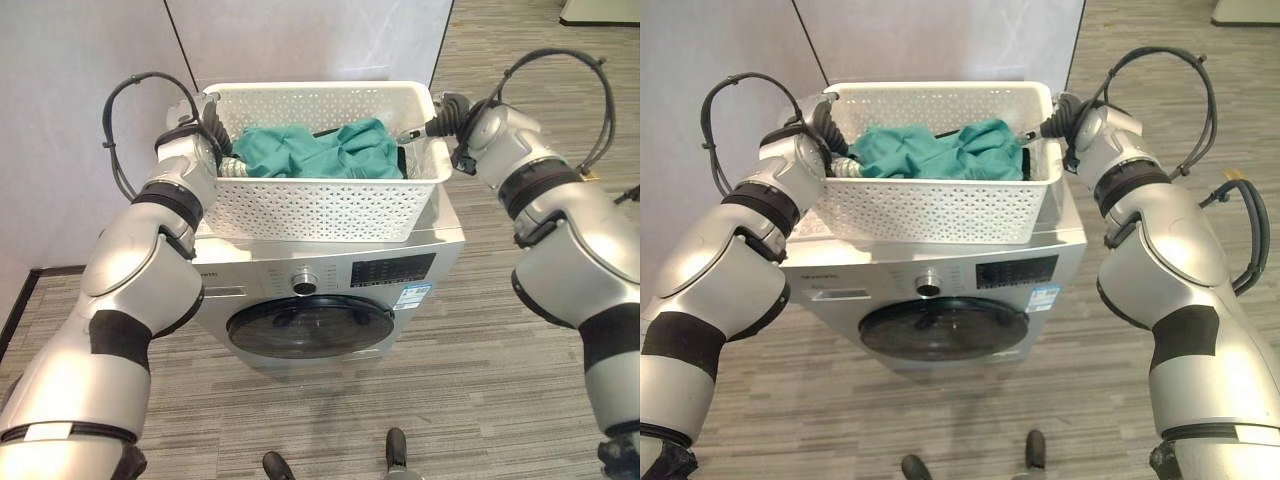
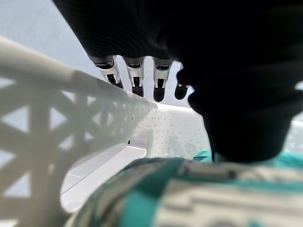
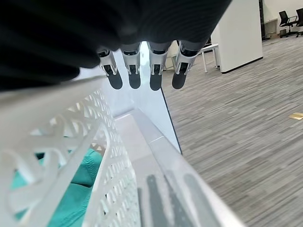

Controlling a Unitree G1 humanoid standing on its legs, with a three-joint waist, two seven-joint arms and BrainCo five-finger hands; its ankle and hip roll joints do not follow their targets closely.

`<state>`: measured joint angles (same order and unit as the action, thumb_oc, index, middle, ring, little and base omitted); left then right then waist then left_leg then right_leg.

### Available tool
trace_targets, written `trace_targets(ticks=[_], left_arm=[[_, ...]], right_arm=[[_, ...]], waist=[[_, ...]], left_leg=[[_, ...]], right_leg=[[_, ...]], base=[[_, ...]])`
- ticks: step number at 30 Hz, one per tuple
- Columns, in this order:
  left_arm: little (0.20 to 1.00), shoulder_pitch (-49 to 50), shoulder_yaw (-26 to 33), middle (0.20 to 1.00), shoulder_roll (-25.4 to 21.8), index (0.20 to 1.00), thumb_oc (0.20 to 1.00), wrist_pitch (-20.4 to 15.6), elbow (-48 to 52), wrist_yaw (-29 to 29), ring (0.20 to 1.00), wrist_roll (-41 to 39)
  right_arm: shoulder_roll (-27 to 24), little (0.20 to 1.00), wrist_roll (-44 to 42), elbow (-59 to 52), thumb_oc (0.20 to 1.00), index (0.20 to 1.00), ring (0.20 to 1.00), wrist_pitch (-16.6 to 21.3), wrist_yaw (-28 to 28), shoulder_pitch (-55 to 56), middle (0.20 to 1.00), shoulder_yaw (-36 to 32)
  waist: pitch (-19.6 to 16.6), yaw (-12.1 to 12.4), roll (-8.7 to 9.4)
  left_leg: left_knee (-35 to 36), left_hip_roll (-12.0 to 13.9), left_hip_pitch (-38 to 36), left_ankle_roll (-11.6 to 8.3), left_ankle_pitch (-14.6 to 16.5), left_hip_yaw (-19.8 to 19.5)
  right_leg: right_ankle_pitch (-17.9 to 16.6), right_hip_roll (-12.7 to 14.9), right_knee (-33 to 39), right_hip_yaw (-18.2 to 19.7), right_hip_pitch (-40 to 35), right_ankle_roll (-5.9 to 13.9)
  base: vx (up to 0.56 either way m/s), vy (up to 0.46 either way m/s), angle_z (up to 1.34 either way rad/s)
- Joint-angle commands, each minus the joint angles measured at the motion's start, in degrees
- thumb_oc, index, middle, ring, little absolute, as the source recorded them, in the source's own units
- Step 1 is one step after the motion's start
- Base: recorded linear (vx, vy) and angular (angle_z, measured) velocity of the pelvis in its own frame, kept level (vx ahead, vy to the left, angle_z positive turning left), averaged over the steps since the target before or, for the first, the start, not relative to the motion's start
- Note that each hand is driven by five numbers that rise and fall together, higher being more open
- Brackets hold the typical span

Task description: Grab the laundry basket,head to the washer,open it,put in the laundry and shut it.

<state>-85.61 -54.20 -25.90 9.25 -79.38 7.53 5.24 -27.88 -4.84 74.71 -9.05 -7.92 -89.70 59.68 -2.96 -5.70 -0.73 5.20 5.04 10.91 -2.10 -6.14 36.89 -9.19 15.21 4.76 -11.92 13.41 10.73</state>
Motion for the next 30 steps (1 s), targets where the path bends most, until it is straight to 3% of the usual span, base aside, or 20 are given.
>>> trace_targets(ticks=[1,10,13,17,22,23,26,27,28,29,30], left_arm=[[1.000,-1.7,1.1,1.000,4.7,1.000,1.000,-1.9,-7.1,1.4,1.000,-0.6],[1.000,-0.6,4.9,1.000,4.4,1.000,1.000,-3.6,-5.5,4.0,1.000,-2.6],[1.000,-0.9,10.4,1.000,4.5,1.000,1.000,-7.0,-0.5,7.7,1.000,-9.1],[1.000,-1.8,12.9,1.000,3.6,1.000,1.000,-9.7,3.1,9.6,1.000,-11.5],[1.000,1.2,17.5,1.000,0.6,1.000,1.000,-12.4,5.8,10.3,1.000,-14.2],[1.000,2.4,19.6,1.000,-1.1,1.000,1.000,-13.8,8.5,11.1,1.000,-15.1],[1.000,5.2,22.4,1.000,-2.5,1.000,1.000,-15.0,12.2,10.3,1.000,-16.5],[1.000,7.0,24.2,1.000,-4.1,1.000,1.000,-15.6,15.1,10.1,1.000,-16.6],[1.000,7.1,24.1,1.000,-4.1,1.000,1.000,-15.5,15.3,10.1,1.000,-16.6],[1.000,7.2,24.0,1.000,-4.1,1.000,1.000,-15.5,15.3,10.1,1.000,-16.6],[1.000,8.8,25.4,1.000,-6.0,1.000,1.000,-15.8,17.9,9.2,1.000,-16.8]], right_arm=[[5.5,1.000,0.1,4.1,1.000,1.000,1.000,4.8,0.4,-6.6,1.000,1.8],[0.9,1.000,1.9,0.3,1.000,1.000,1.000,6.1,5.7,-5.4,1.000,-1.8],[-3.5,1.000,4.5,-4.1,1.000,1.000,1.000,7.1,9.3,-3.8,1.000,-3.6],[-7.5,1.000,6.7,-9.4,1.000,1.000,1.000,8.0,11.0,-2.1,1.000,-4.7],[-13.9,1.000,7.0,-16.6,1.000,1.000,1.000,10.4,15.2,3.5,1.000,-10.8],[-17.4,1.000,6.2,-20.3,1.000,1.000,1.000,11.7,16.7,6.1,1.000,-13.9],[-21.5,1.000,5.9,-26.1,1.000,1.000,1.000,12.6,17.9,12.1,1.000,-19.8],[-23.9,1.000,6.0,-29.8,1.000,1.000,1.000,13.2,18.5,16.2,1.000,-23.9],[-24.0,1.000,6.2,-30.1,1.000,1.000,1.000,13.1,18.5,16.7,1.000,-24.2],[-24.0,1.000,6.2,-30.3,1.000,1.000,1.000,13.1,18.5,16.9,1.000,-24.4],[-26.4,1.000,6.5,-32.9,1.000,1.000,1.000,13.3,19.1,20.7,1.000,-28.5]], waist=[[9.0,0.9,-0.71],[7.6,1.7,-1.26],[6.5,2.0,-1.38],[5.2,1.5,-1.42],[3.4,1.8,-1.50],[2.9,2.1,-1.58],[2.1,2.6,-1.48],[2.0,2.8,-1.41],[1.6,2.9,-1.43],[1.8,2.8,-1.24],[1.4,3.0,-1.45]], left_leg=[[-0.4,3.4,-5.8,-4.63,1.5,-6.8],[-0.4,3.3,-7.7,-4.48,1.9,-8.0],[-0.3,3.2,-8.8,-4.57,2.1,-8.8],[-0.2,3.1,-10.2,-4.55,2.4,-9.5],[-0.2,3.3,-11.4,-4.85,2.2,-10.3],[-0.2,3.6,-11.6,-4.92,2.1,-10.5],[-0.2,3.9,-12.2,-4.93,2.3,-10.8],[-0.2,4.1,-12.1,-4.46,1.1,-9.9],[-0.2,4.2,-12.5,-4.95,2.1,-11.0],[-0.2,4.2,-12.1,-4.47,1.1,-9.9],[-0.2,4.4,-12.6,-4.50,1.1,-10.1]], right_leg=[[-4.2,1.2,0.2,-3.6,-0.9,3.85],[-3.0,1.4,0.2,-5.2,-4.2,3.78],[-2.7,1.5,0.2,-5.8,-5.9,3.92],[-1.6,1.2,0.2,-5.8,-7.9,3.76],[-0.6,1.0,0.2,-7.4,-10.4,3.64],[-0.4,1.0,0.2,-7.8,-10.8,3.65],[0.1,0.8,0.2,-8.3,-11.7,3.57],[-0.4,0.7,0.2,-9.5,-12.1,2.80],[0.4,0.6,0.2,-8.7,-12.5,3.35],[-0.4,0.7,0.2,-9.5,-12.2,2.79],[-0.2,0.5,0.2,-9.8,-12.7,2.69]], base=[[0.00,0.000,0.00],[0.01,-0.014,0.09],[0.04,-0.024,0.12],[0.05,-0.022,0.12],[0.02,-0.028,0.11],[-0.01,-0.046,0.12],[-0.02,-0.054,0.12],[-0.01,-0.037,0.06],[-0.07,-0.038,0.04],[0.00,-0.023,0.07],[-0.05,-0.040,0.07]])
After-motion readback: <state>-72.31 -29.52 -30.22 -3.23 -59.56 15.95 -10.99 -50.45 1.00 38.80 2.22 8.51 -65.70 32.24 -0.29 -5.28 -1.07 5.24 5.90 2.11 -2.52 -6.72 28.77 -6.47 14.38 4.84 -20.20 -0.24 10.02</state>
